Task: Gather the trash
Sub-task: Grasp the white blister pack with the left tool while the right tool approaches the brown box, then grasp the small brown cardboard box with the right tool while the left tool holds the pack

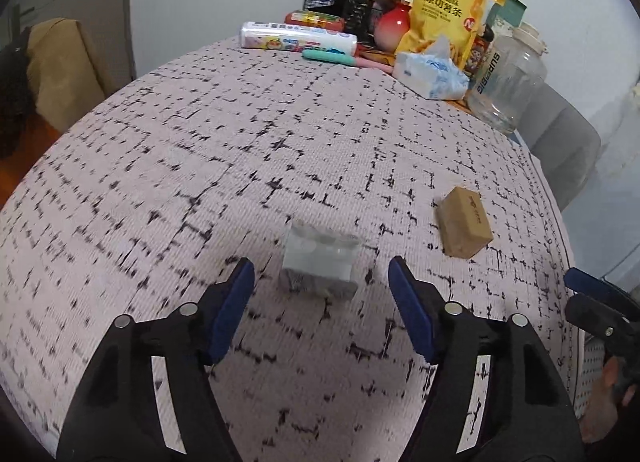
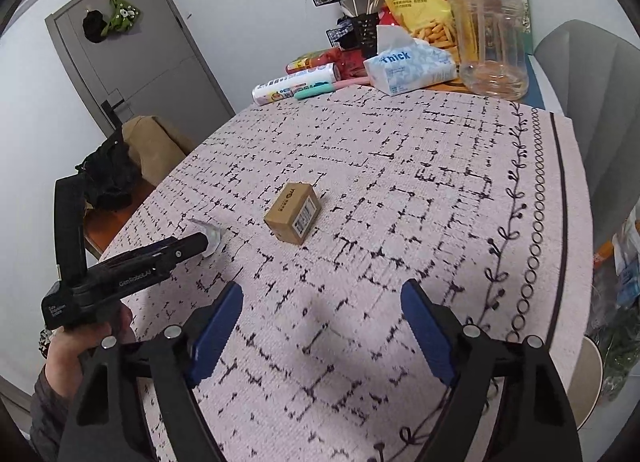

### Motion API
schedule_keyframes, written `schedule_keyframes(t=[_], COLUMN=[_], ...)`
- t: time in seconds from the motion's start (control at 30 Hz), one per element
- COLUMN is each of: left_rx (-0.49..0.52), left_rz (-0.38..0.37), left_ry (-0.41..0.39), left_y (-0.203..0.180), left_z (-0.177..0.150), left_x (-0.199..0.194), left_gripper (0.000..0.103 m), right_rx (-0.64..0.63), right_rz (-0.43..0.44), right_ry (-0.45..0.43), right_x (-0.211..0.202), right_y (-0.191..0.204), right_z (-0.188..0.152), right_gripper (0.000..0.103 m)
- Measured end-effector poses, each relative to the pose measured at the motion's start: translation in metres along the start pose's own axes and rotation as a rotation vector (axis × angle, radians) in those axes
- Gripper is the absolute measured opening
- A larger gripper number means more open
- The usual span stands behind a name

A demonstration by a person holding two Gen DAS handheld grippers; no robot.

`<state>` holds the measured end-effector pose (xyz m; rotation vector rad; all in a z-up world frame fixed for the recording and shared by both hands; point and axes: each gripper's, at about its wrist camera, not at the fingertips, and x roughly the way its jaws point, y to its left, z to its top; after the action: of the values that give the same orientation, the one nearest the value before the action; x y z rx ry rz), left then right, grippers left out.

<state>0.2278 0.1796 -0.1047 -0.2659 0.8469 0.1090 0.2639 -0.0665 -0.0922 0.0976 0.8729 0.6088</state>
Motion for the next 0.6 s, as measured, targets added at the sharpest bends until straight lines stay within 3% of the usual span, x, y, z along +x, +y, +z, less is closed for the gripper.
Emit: schedule_keyframes(t=[0.1,0.17,0.27,0.37,0.6], left_rx=[0.018,0.029,0.06,-0.001,-0.037], left_rz=[-0.004,-0.006,0.039,0.016,0.034], left_ry=[0.002,0.016,0.006,0.008,-0.029], left_y=[-0.003,-0.005,-0.009,0.001,0.014], left_z=[0.004,0.006,0.005,0.007,0.0], left_x=[0.006,0.013,0.017,0.013,-0.012], left_gripper=[0.069,0.062,0.041,0.04,0.04], right_rx=[-0.002,0.01,0.023,0.014,0.008], right_rz=[-0.003,-0.004,-0.007,-0.023,-0.057], right_ry=[0.008,0.013,0.019,0.021,0.024], right_x=[0.012,0.019,0.031,0.043,0.064], right_y=[0.004,0.007,0.013,0.02,0.031], right_z=[0.007,0.011,0.017,0.022,0.034], right_gripper=[0.08,0.077,0.076,0.073,0.07])
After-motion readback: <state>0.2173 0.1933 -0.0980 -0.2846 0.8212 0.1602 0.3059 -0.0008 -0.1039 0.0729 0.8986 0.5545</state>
